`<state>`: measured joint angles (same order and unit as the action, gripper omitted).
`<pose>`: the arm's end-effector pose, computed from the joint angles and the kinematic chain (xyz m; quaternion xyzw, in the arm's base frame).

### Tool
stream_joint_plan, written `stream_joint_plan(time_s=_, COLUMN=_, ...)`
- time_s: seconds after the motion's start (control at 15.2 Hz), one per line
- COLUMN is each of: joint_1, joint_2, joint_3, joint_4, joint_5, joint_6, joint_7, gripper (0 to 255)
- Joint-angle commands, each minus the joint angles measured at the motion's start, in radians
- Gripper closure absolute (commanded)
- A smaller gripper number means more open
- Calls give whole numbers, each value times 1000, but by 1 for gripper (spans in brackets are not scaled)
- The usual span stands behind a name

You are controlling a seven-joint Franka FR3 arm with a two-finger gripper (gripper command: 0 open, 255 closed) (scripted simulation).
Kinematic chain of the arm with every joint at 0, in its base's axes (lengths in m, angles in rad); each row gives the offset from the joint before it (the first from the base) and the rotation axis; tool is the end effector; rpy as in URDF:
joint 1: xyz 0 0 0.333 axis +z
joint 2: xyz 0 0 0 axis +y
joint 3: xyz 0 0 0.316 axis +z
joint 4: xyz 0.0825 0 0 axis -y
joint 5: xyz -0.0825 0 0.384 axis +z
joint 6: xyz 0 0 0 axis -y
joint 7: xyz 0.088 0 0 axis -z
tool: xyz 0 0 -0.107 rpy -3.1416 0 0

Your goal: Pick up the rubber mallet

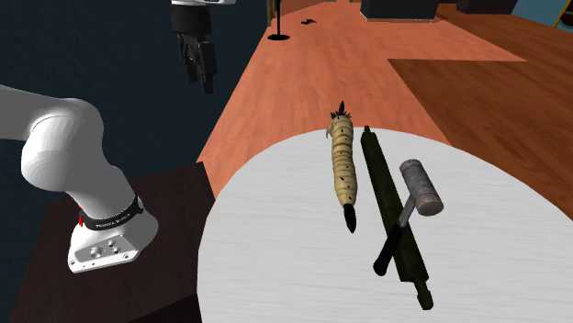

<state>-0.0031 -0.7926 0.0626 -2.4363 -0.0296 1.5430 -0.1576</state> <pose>0.2984 0.0187 0.5523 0.9932 0.0981 -0.0529 0.0340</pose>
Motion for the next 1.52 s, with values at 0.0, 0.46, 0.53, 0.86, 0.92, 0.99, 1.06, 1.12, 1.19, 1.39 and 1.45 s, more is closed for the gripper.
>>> stream_joint_plan(time_s=0.0, joint_1=0, joint_2=0, joint_3=0, joint_4=0, joint_5=0, joint_6=0, joint_7=0, gripper=0)
stream_joint_plan(time_s=0.46, joint_1=-22, joint_2=99, joint_3=-167, joint_4=50, joint_5=-137, joint_6=70, joint_7=-274, gripper=0)
stream_joint_plan(time_s=0.53, joint_1=-24, joint_2=119, joint_3=-190, joint_4=63, joint_5=-153, joint_6=81, joint_7=-312, gripper=0)
stream_joint_plan(time_s=0.86, joint_1=-26, joint_2=242, joint_3=-298, joint_4=151, joint_5=-211, joint_6=142, joint_7=-502, gripper=0)
stream_joint_plan(time_s=0.92, joint_1=-24, joint_2=270, joint_3=-319, joint_4=173, joint_5=-218, joint_6=154, joint_7=-540, gripper=0)
stream_joint_plan(time_s=0.99, joint_1=-23, joint_2=300, joint_3=-340, joint_4=196, joint_5=-223, joint_6=165, joint_7=-578, gripper=0)
stream_joint_plan(time_s=1.06, joint_1=-21, joint_2=330, joint_3=-360, joint_4=221, joint_5=-227, joint_6=177, joint_7=-616, gripper=0)
stream_joint_plan(time_s=1.12, joint_1=-18, joint_2=362, joint_3=-380, joint_4=247, joint_5=-229, joint_6=188, joint_7=-654, gripper=0)
stream_joint_plan(time_s=1.19, joint_1=-16, joint_2=394, joint_3=-399, joint_4=274, joint_5=-229, joint_6=198, joint_7=-693, gripper=0)
stream_joint_plan(time_s=1.39, joint_1=-9, joint_2=498, joint_3=-454, joint_4=364, joint_5=-216, joint_6=227, joint_7=-811, gripper=0)
stream_joint_plan(time_s=1.45, joint_1=-7, joint_2=535, joint_3=-471, joint_4=397, joint_5=-208, joint_6=235, joint_7=-851, gripper=0)
